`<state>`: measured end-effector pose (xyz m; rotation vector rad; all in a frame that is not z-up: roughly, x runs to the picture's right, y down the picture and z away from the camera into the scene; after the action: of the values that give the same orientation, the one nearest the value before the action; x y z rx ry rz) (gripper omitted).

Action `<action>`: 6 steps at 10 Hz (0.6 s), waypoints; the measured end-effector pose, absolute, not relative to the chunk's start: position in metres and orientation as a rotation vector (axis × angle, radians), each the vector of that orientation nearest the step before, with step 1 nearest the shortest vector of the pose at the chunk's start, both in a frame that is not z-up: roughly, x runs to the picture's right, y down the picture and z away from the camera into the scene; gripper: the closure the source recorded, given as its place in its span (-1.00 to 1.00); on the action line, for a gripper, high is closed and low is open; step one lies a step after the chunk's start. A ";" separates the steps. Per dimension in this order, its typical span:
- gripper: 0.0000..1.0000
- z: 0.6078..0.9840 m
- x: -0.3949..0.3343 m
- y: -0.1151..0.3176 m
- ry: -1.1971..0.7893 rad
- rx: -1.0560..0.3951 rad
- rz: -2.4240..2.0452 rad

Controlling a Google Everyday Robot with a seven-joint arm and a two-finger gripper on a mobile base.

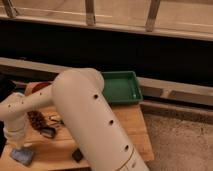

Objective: Wipe table surface with sponge

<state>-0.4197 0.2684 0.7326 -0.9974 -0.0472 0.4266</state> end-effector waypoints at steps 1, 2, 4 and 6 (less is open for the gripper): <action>1.00 0.734 -0.408 0.263 -0.030 -0.986 0.449; 1.00 0.740 -0.395 0.252 -0.014 -0.970 0.469; 1.00 0.755 -0.380 0.228 -0.008 -0.935 0.498; 1.00 0.765 -0.392 0.212 -0.043 -0.918 0.482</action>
<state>-0.3924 0.2119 0.7651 -0.9182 -0.0426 0.4824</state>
